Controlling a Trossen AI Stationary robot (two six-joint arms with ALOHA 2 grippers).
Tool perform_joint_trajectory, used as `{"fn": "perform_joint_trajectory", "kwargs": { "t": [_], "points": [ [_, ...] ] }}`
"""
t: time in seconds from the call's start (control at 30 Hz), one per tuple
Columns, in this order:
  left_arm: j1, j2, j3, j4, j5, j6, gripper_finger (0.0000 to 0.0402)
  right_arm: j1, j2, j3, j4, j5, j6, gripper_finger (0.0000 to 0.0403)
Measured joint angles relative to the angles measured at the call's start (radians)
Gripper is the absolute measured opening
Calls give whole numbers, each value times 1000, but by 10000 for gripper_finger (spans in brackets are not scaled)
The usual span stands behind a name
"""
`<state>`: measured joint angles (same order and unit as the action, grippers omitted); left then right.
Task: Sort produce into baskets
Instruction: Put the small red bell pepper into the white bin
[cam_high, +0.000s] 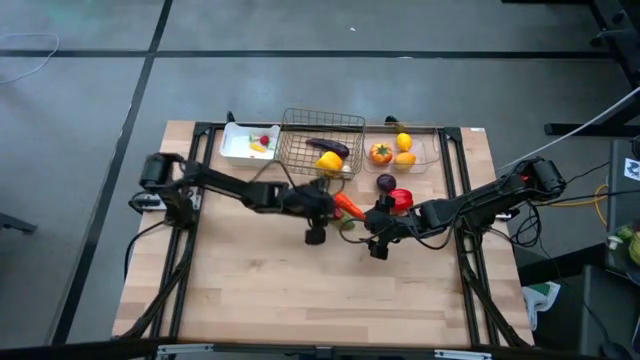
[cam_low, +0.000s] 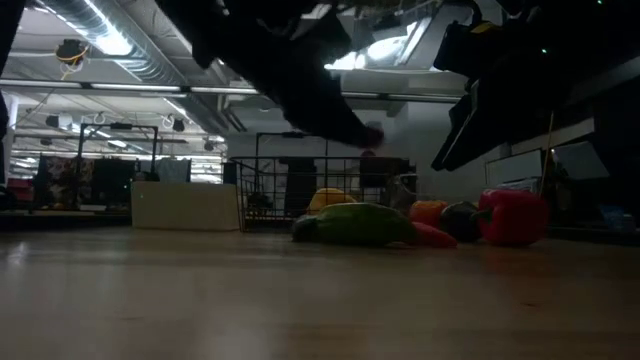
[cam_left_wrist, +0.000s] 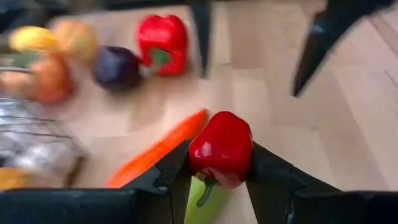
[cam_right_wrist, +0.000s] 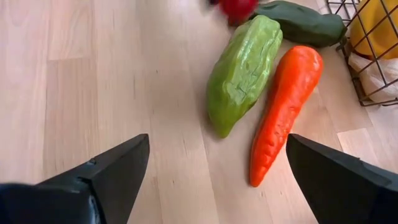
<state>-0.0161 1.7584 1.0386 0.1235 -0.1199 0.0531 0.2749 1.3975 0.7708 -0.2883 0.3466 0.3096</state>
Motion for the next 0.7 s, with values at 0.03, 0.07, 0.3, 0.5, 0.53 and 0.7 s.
{"fn": "perform_joint_trajectory", "kwargs": {
  "t": [0.03, 0.07, 0.3, 0.5, 0.53, 0.7],
  "points": [
    [13, -27, 0, -28, 0, 5, 130, 0, 0, 1, 0, 0, 0, 376],
    [27, -54, 0, -61, 0, 9, 130, 0, 0, 1, 0, 0, 0, 376],
    [139, -236, 0, -189, -1, 32, 130, 0, 0, 1, 1, 0, 0, 376],
    [264, -369, 0, -291, -12, 28, 130, 0, 0, 1, 1, 0, 0, 376],
    [285, -388, 0, -307, -26, 28, 130, 0, 0, 1, 0, 0, 0, 376],
    [397, -459, 0, -404, -119, 24, 130, 0, 0, 1, 0, 0, 0, 376]
  ]
}}
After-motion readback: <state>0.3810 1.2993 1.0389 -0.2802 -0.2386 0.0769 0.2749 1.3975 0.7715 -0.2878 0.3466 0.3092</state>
